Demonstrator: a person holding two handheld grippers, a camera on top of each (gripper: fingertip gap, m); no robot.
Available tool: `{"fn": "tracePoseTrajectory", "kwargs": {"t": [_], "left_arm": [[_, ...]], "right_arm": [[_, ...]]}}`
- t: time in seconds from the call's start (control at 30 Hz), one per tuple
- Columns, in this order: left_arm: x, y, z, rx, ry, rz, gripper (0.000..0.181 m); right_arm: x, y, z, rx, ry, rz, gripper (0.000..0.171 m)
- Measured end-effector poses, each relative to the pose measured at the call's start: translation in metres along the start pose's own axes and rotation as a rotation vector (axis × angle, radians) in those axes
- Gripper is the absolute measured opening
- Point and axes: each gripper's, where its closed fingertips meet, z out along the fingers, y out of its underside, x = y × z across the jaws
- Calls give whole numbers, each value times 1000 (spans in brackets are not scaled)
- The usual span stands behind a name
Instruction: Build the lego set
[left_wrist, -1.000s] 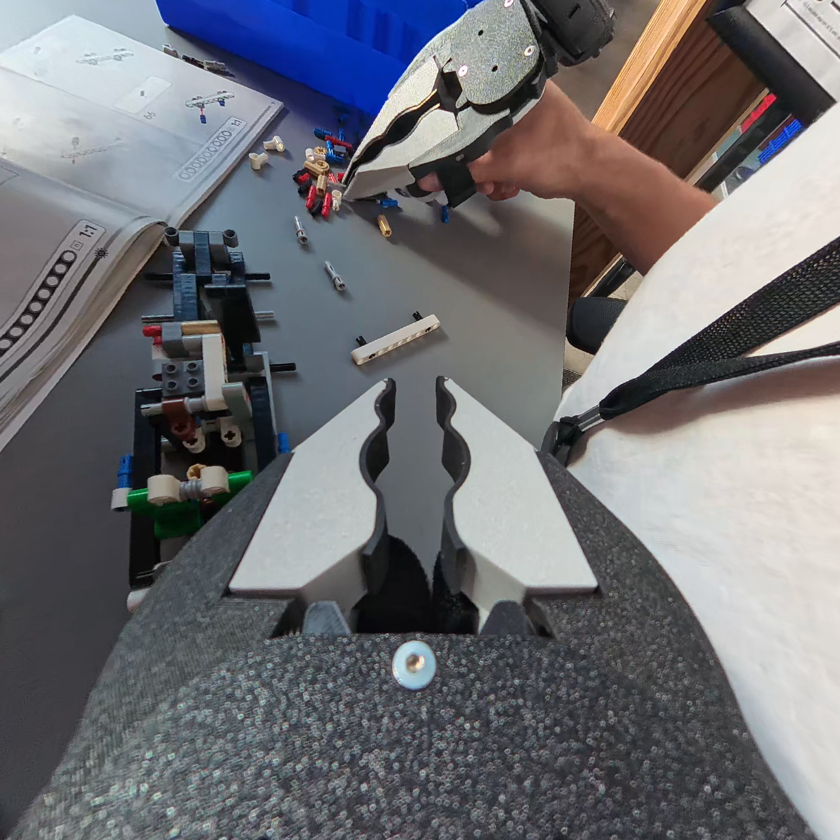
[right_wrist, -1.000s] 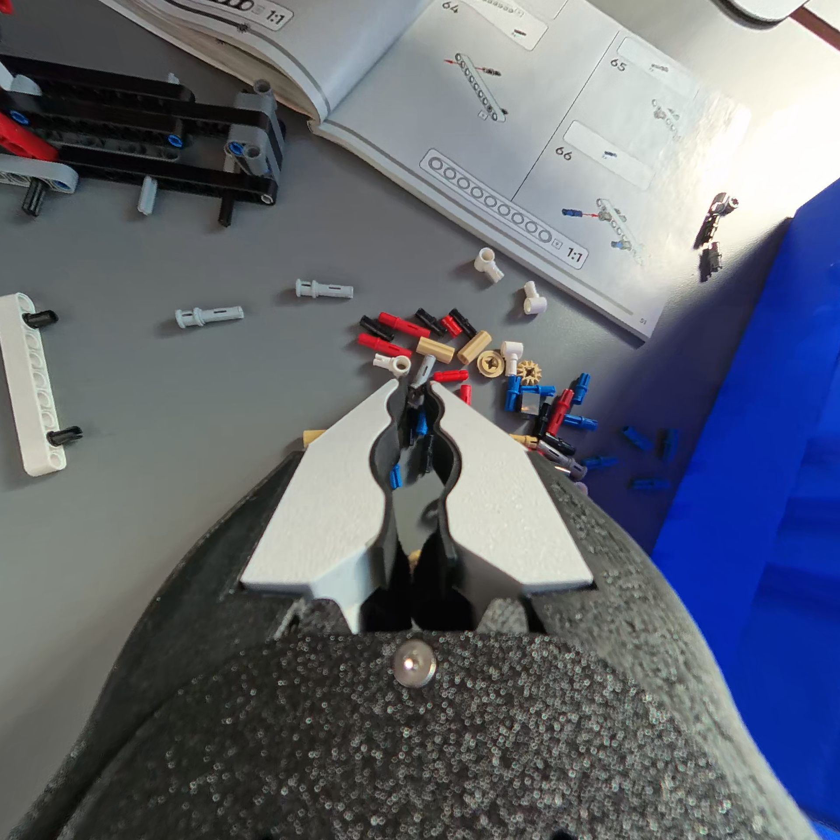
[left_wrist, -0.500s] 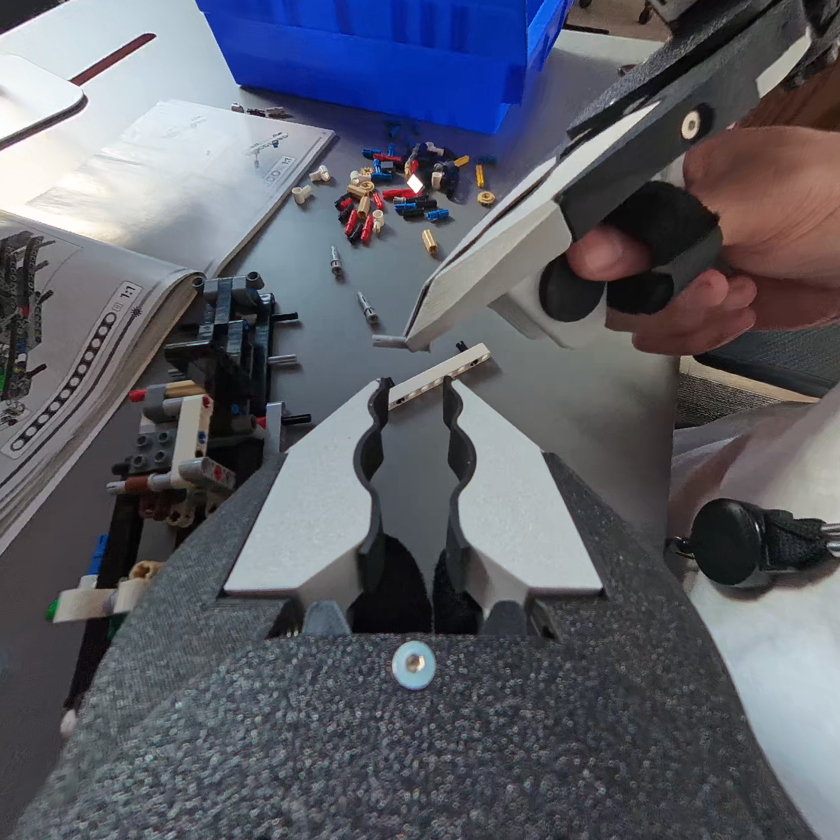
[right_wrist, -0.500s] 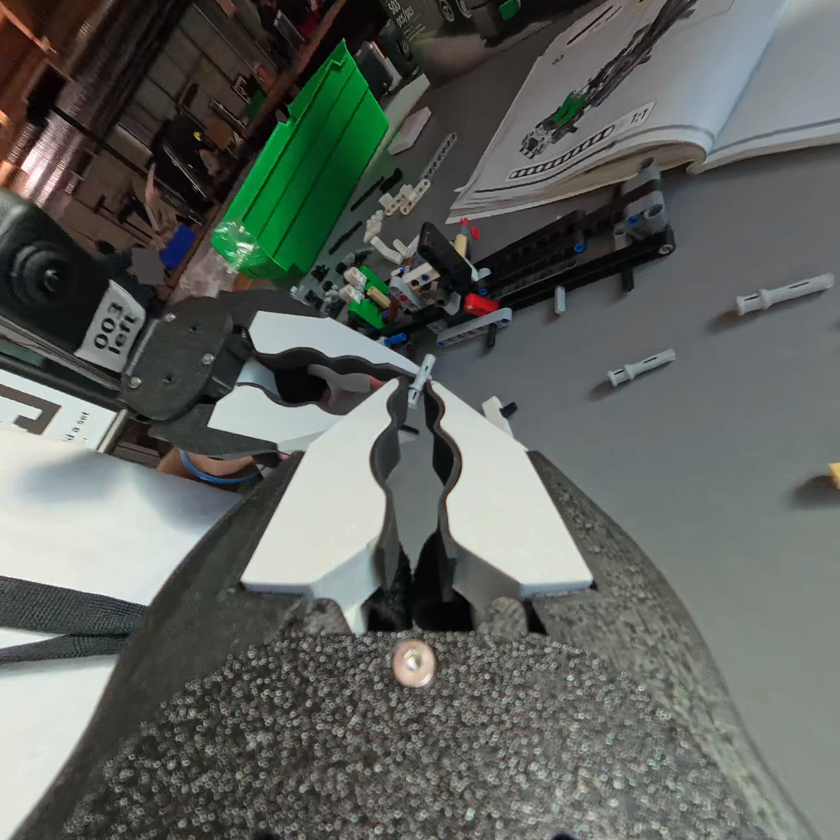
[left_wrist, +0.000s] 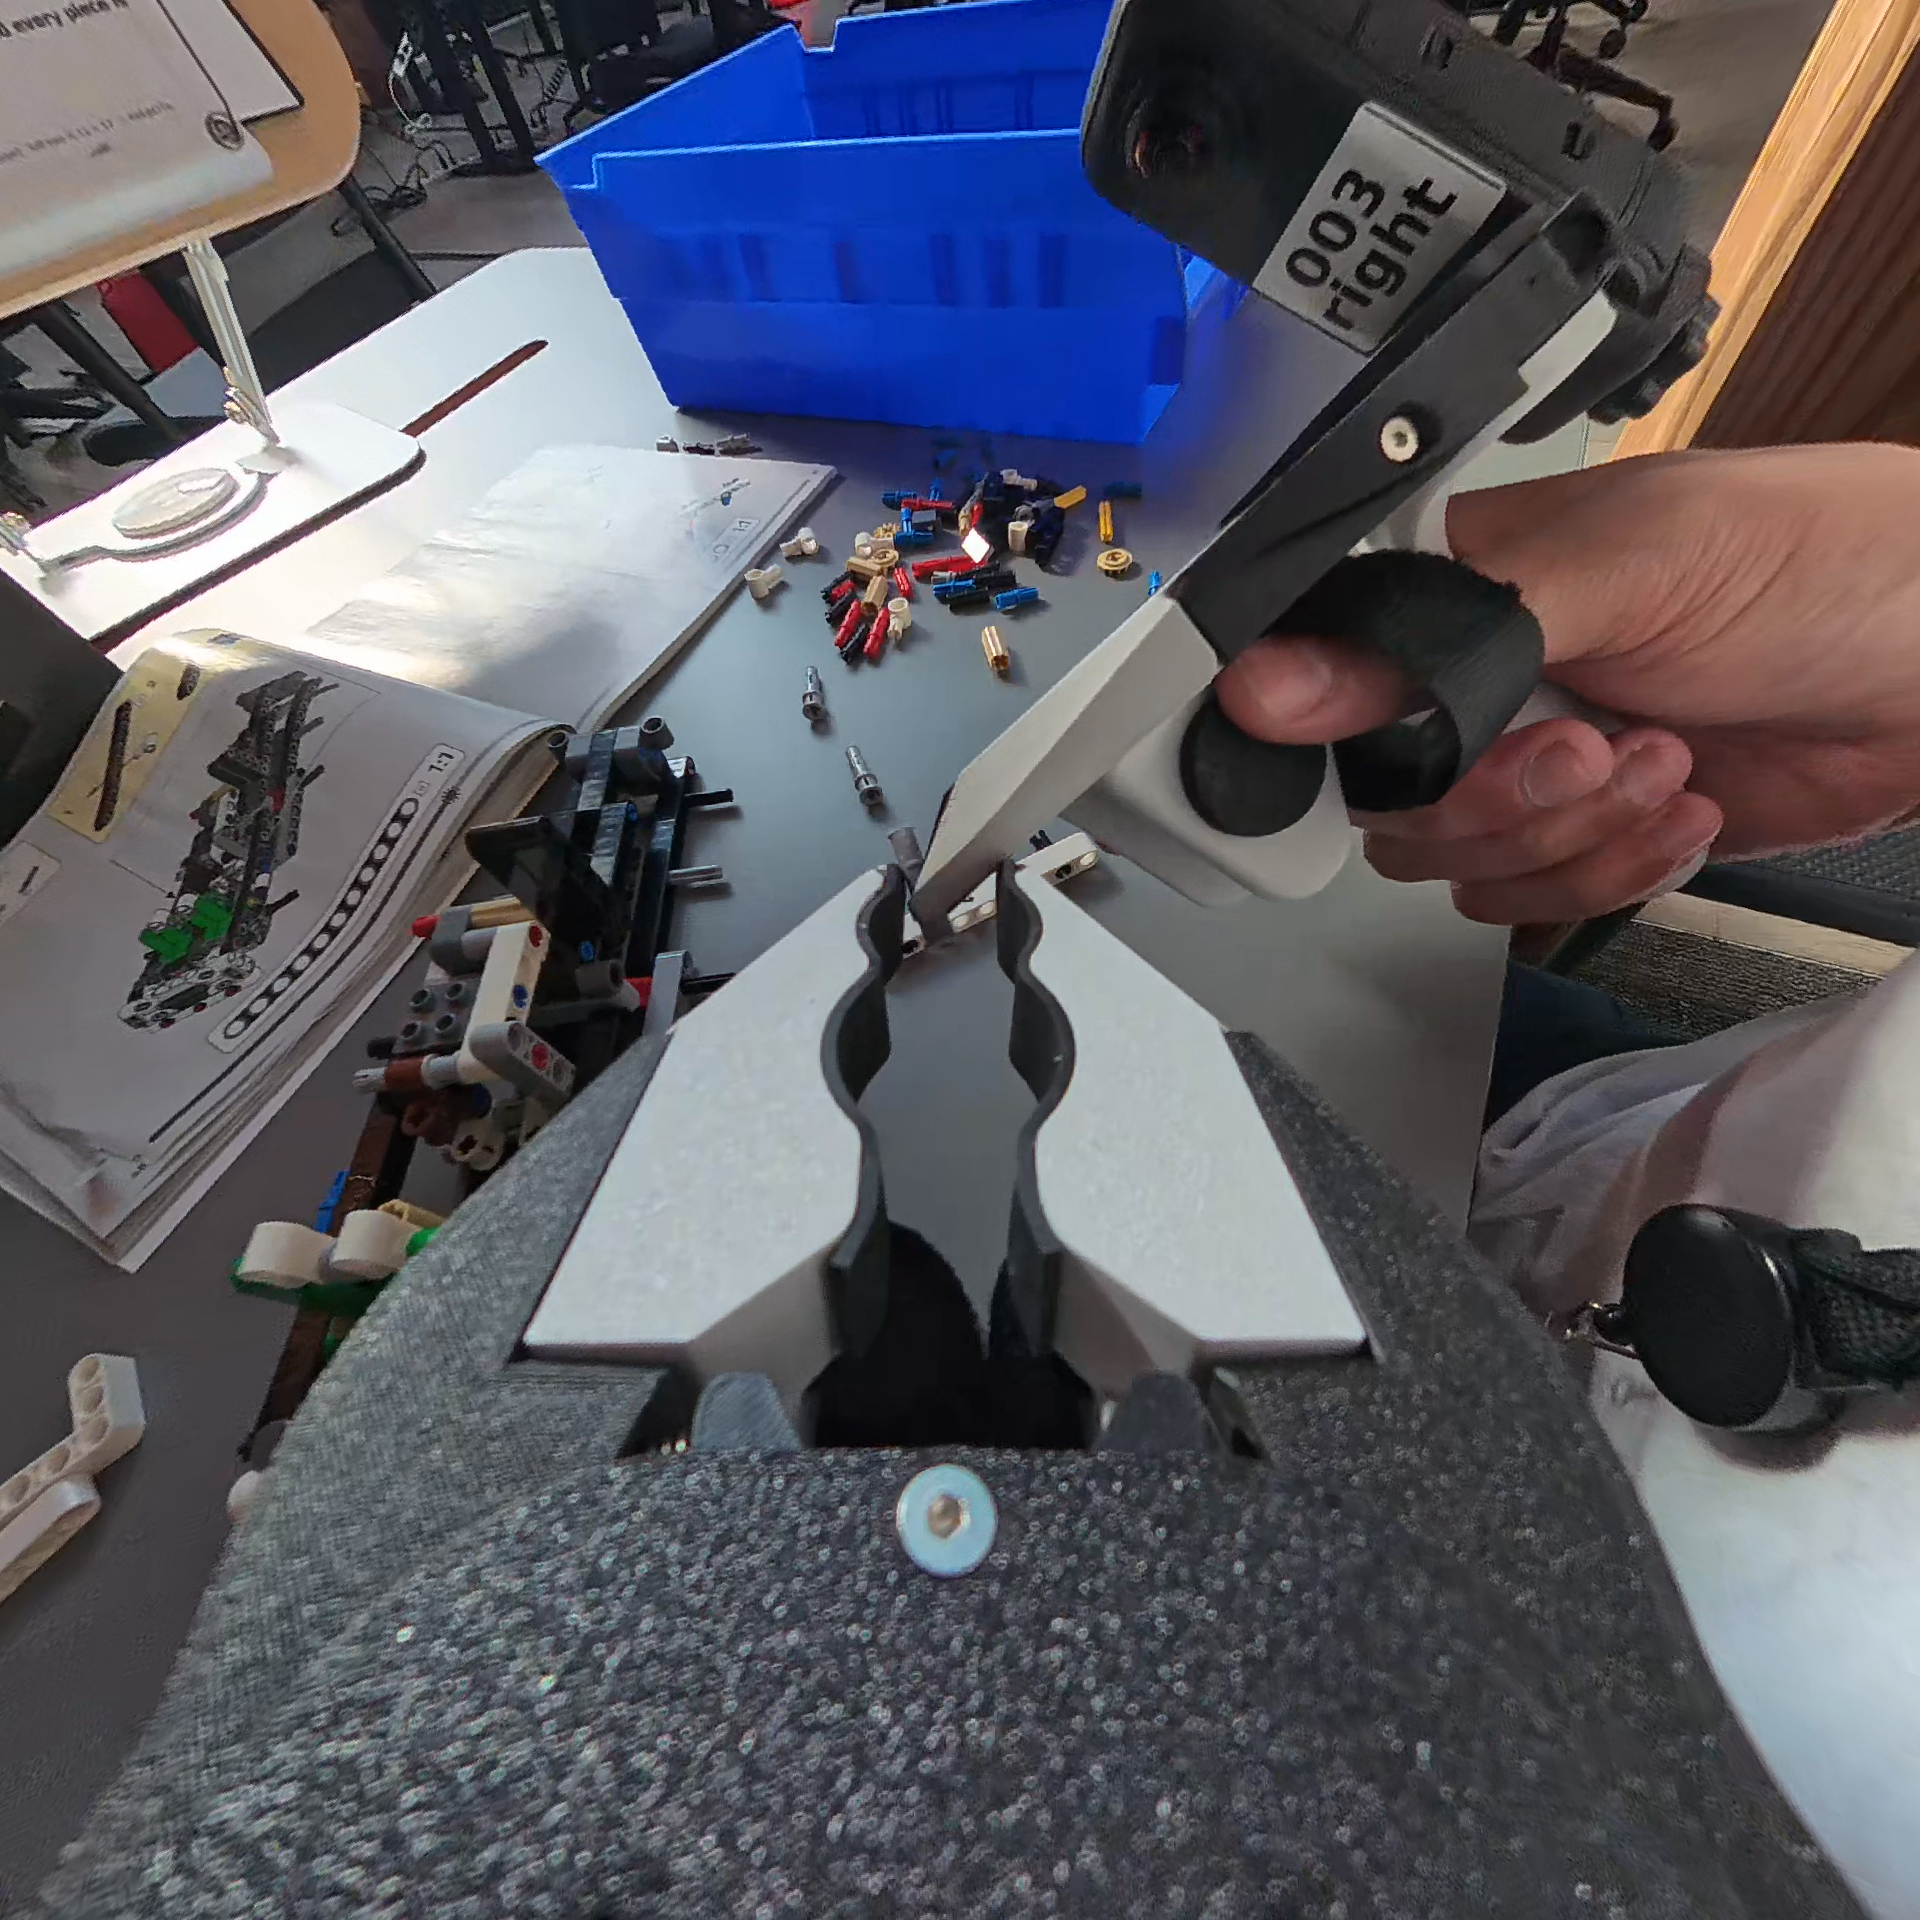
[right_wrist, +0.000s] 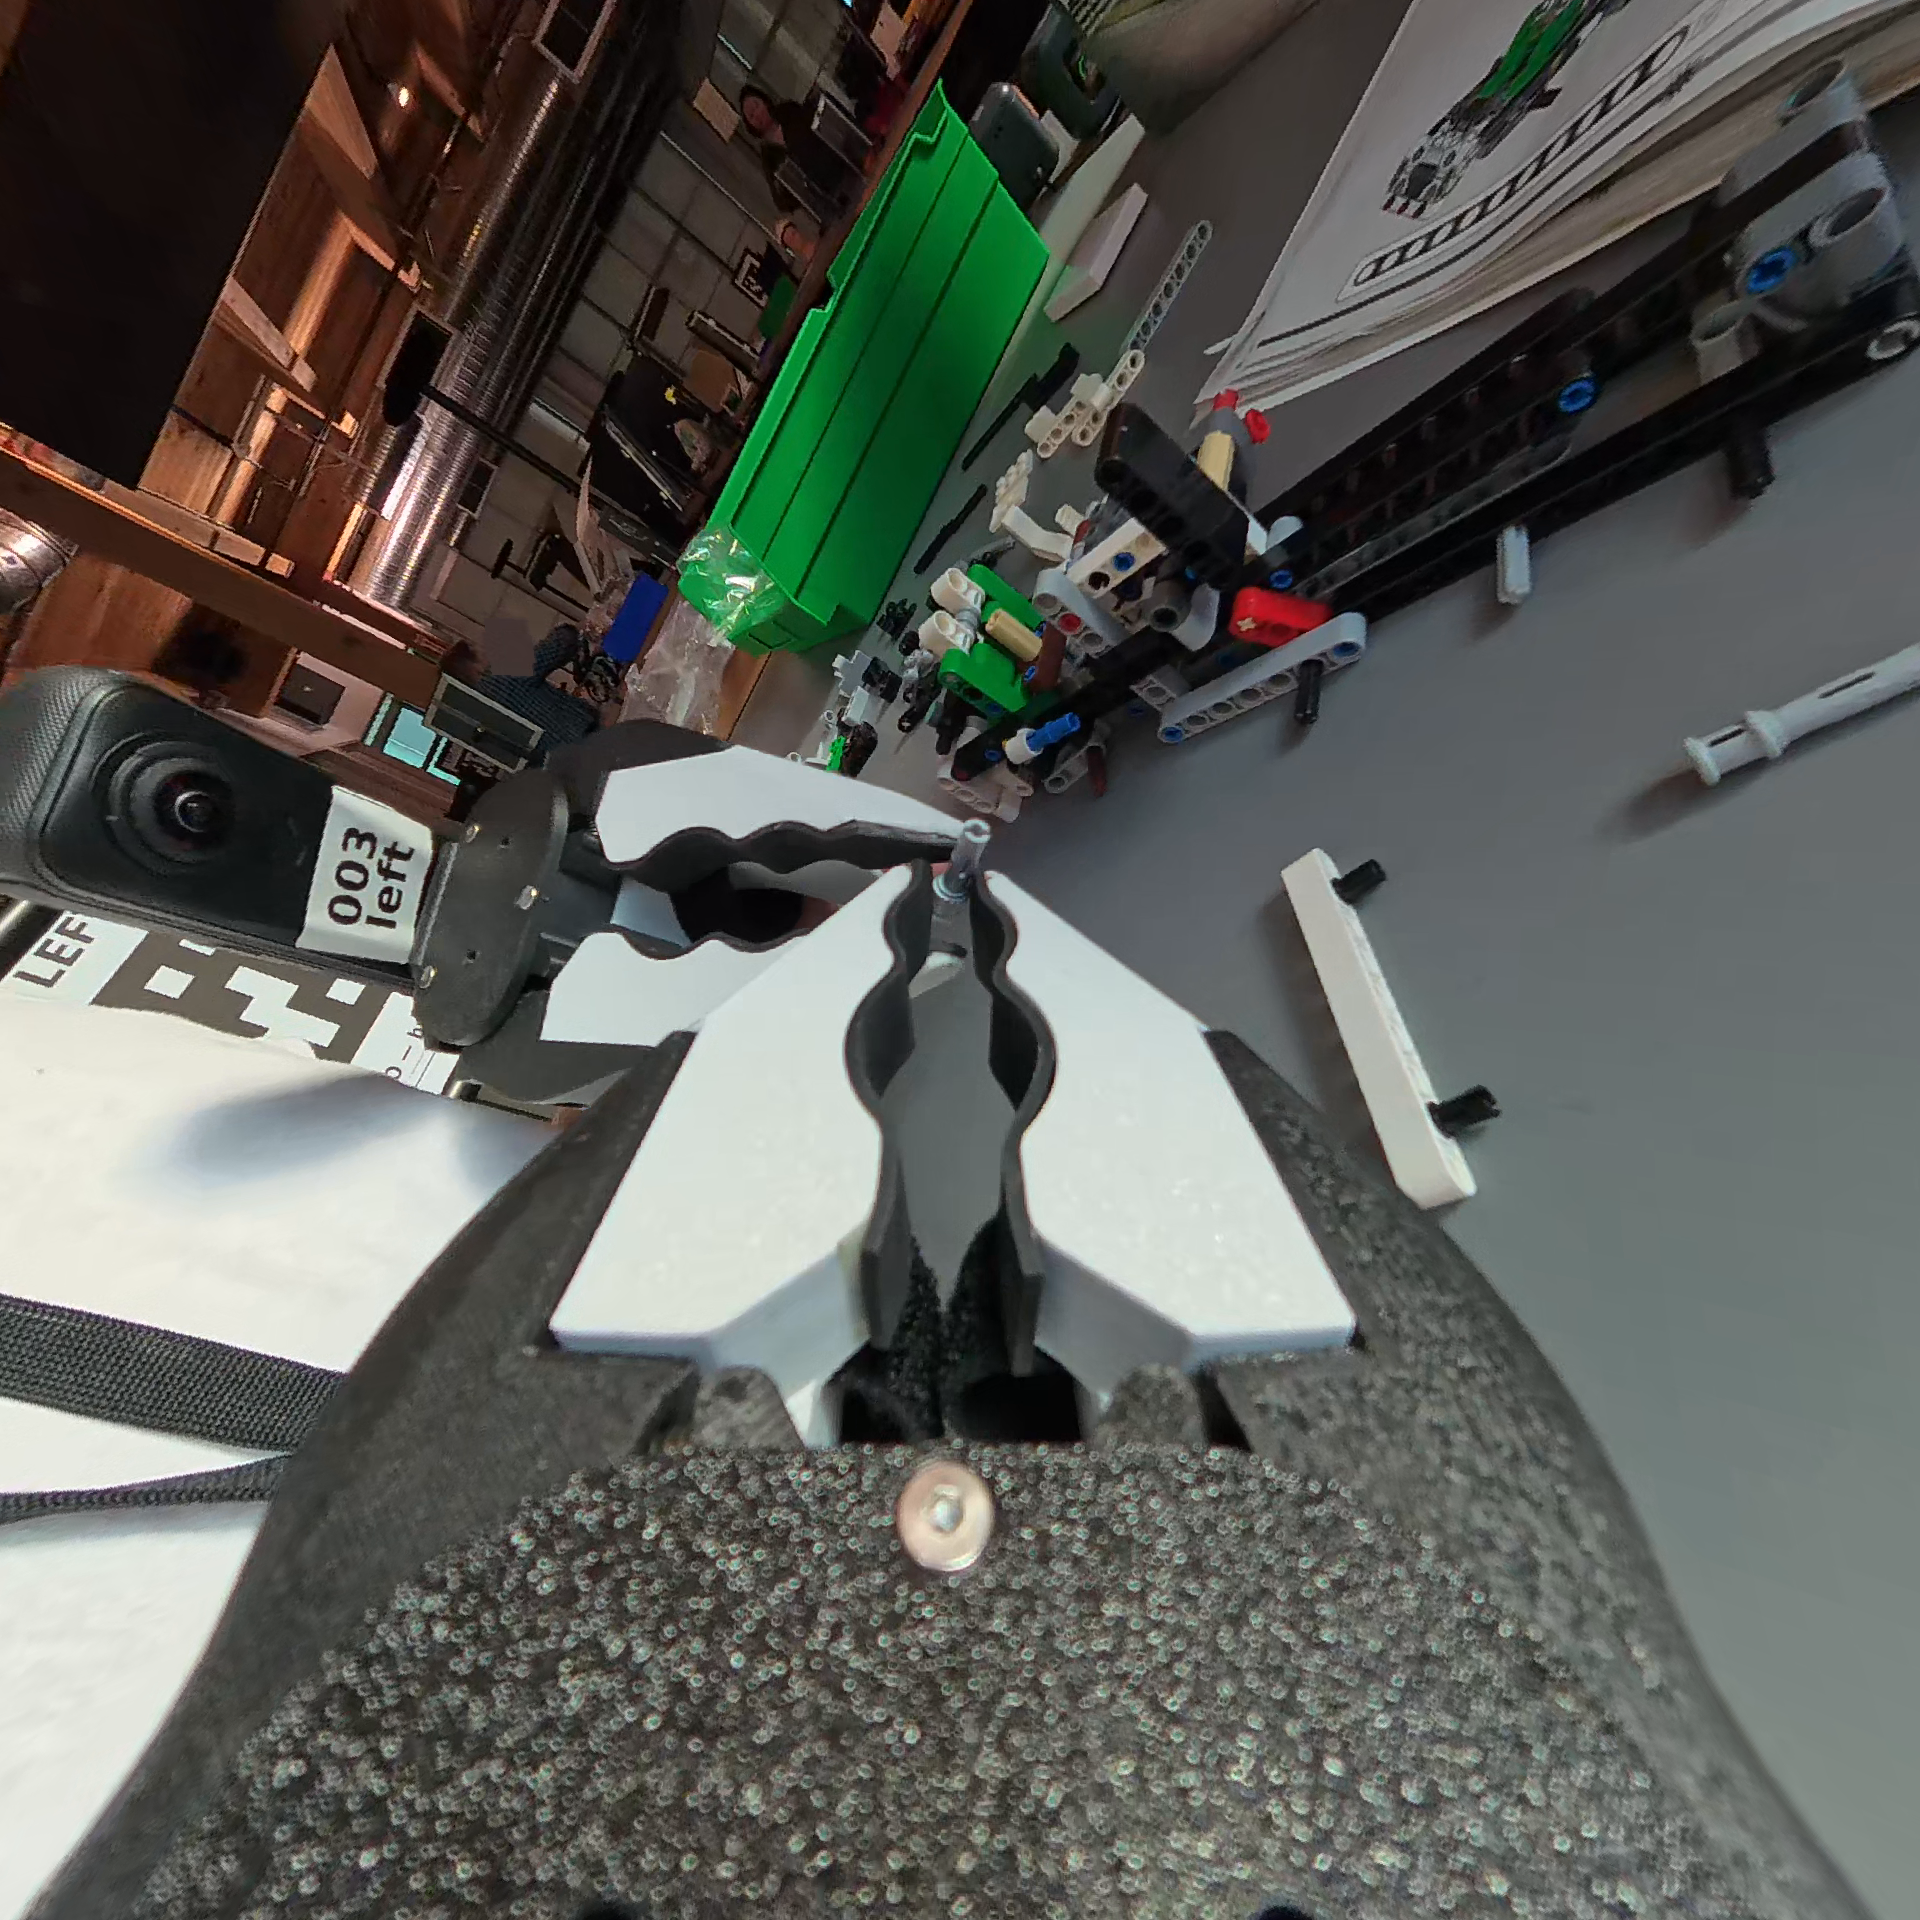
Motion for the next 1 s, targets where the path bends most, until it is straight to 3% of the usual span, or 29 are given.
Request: {"fn": "tracePoseTrajectory", "kwargs": {"t": [0.5, 0.6, 0.73, 1.0], "left_arm": [[-7, 16, -6, -56, 2, -65, 4], [-18, 35, -5, -157, -34, -127, 4], [-13, 48, 2, -263, 4, -153, 4], [-9, 52, 16, -329, 39, -160, 4]], "right_arm": [[3, 1, -7, -35, -91, 47, 8], [20, -19, -25, -1, 19, -79, 15], [82, -38, -46, -130, 458, -511, 25], [115, -43, -37, -276, 576, -674, 30]]}}
